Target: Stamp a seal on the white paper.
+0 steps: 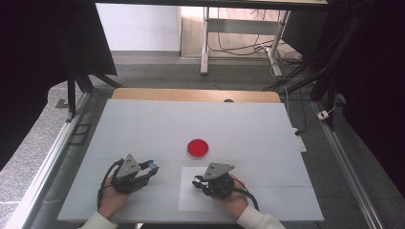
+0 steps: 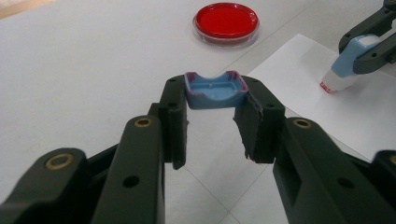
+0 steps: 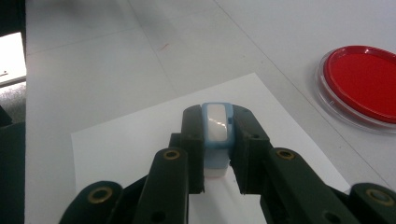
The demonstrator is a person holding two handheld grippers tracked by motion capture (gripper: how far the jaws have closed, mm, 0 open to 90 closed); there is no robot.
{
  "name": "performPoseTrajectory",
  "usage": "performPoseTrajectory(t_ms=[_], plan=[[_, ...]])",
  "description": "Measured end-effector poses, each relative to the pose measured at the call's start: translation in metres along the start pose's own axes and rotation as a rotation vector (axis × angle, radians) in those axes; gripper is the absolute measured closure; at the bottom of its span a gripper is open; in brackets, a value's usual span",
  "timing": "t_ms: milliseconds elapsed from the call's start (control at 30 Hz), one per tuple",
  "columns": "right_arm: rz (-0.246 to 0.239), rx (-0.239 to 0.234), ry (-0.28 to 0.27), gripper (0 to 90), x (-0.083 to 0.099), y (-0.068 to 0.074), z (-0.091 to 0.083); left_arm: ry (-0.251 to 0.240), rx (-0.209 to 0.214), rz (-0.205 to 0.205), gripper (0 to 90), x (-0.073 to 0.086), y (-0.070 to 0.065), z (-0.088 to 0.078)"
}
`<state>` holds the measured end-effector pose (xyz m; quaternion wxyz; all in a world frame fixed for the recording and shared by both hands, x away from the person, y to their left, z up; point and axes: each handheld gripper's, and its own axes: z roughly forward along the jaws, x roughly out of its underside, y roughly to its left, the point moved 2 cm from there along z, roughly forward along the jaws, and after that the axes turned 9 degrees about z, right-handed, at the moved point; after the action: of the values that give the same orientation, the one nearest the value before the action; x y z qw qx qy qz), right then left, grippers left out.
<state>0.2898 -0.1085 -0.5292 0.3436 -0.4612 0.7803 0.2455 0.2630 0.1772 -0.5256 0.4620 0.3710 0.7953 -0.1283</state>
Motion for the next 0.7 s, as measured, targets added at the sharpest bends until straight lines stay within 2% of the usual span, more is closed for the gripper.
performPoseTrajectory(t_ms=[100,700], plan=[[0.015,-0.016,-0.017,75.6,0.0017,-0.0014,-0.0001,0.001,0.000,0.000,64.2,0.0002,0.0002,0.0000],[0.017,-0.027,-0.036,75.6,0.0045,-0.0027,-0.0009,0.000,0.001,-0.001,64.2,0.0006,0.0008,0.0000]])
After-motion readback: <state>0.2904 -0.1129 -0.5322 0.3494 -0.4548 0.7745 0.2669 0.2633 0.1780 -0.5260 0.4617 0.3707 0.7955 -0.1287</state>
